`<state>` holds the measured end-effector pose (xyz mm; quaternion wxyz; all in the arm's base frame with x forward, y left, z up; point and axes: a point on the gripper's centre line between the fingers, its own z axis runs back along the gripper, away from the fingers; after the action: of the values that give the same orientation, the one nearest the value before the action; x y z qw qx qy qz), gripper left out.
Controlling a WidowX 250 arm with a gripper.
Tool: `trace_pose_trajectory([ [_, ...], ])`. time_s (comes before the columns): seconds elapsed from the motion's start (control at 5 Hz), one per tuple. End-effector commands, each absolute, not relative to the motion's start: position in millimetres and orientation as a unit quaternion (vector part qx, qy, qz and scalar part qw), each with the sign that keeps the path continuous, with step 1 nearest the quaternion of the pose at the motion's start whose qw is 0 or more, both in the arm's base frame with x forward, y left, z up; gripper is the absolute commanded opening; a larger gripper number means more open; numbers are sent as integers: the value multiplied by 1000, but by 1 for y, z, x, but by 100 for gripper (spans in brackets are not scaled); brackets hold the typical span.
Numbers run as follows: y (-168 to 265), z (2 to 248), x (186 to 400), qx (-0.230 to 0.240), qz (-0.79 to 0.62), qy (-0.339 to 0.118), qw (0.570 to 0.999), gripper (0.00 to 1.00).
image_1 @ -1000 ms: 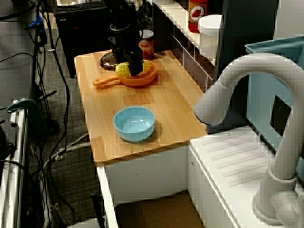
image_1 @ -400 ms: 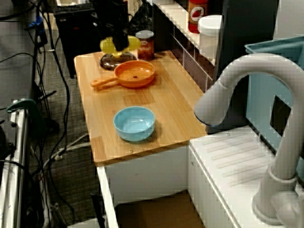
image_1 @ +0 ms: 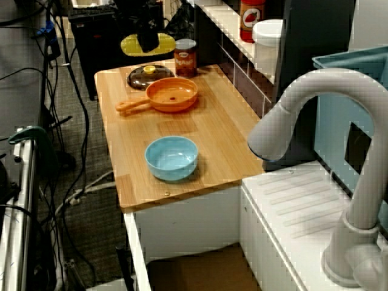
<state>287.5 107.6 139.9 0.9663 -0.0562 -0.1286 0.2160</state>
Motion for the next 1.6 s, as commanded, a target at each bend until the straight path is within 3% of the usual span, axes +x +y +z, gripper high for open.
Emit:
trace_pose_trajectory([
  [0.0,86,160,297,-62,193,-160,966,0],
  [0.8,10,147,308,-30,123,-153,980,0],
  [1.2,-27,123,298,6,74,-157,985,0],
  [1.4,-40,112,293,4,41,-136,990,0],
])
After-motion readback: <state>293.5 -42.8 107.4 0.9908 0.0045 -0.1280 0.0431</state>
